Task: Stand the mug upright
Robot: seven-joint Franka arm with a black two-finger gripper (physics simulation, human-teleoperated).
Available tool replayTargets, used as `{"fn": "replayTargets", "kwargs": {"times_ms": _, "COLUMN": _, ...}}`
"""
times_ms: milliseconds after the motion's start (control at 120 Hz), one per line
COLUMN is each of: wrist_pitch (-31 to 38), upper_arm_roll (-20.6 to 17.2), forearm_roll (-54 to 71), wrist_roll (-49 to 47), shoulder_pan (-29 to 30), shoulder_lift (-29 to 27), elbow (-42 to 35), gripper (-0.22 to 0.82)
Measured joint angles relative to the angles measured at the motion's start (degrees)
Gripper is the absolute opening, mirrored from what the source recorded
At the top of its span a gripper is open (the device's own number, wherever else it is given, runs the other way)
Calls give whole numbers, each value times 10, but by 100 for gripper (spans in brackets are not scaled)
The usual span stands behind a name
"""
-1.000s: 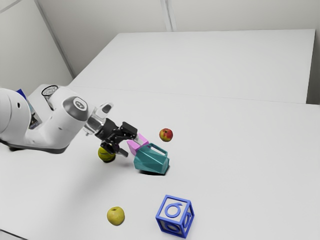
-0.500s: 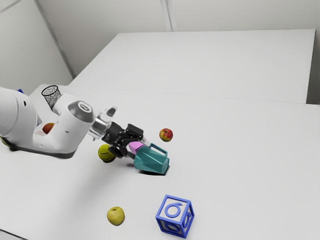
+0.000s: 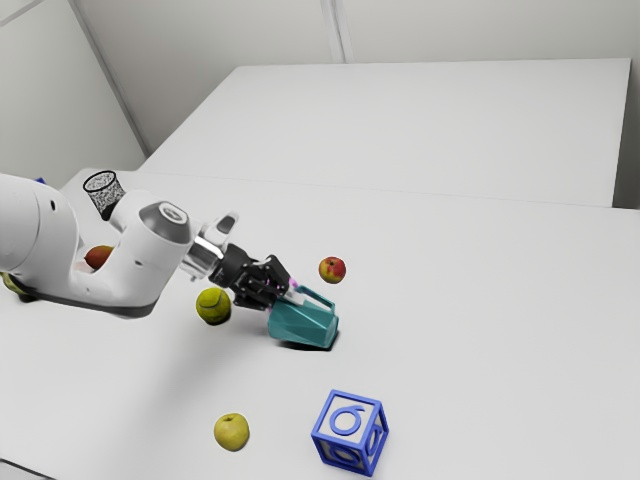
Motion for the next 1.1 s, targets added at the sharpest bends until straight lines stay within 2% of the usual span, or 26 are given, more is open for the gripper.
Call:
{"fn": "replayTargets", "kwargs": {"times_ms": 275, "wrist_pitch": -12, "upper_arm_roll": -15, "forearm_roll": 1, "wrist_roll": 24, "shoulder_pan": -2, "shoulder_lift": -12, "elbow": 13, "gripper": -13}}
{"fn": "replayTargets", "kwargs": {"times_ms": 600, "wrist_pitch": -40, "upper_arm_roll": -21, "forearm_roll": 21, "wrist_roll": 46, "shoulder_pan": 6, "shoulder_lift": -80, "elbow": 16, "gripper": -16}}
{"fn": "replayTargets", "kwargs": {"times_ms": 1008, "wrist_pitch": -53, "upper_arm_roll": -26, "forearm_roll": 340, "wrist_roll": -17, "shoulder_pan": -1, "shoulder_lift": -158, "elbow": -1, "gripper": -17}}
{"fn": "replayTargets", "kwargs": {"times_ms": 1100, "wrist_pitch": -64, "upper_arm_roll": -40, "forearm_roll": 398, "wrist_roll": -34, "shoulder_pan": -1, "shoulder_lift": -165, "elbow": -3, "gripper": -17}}
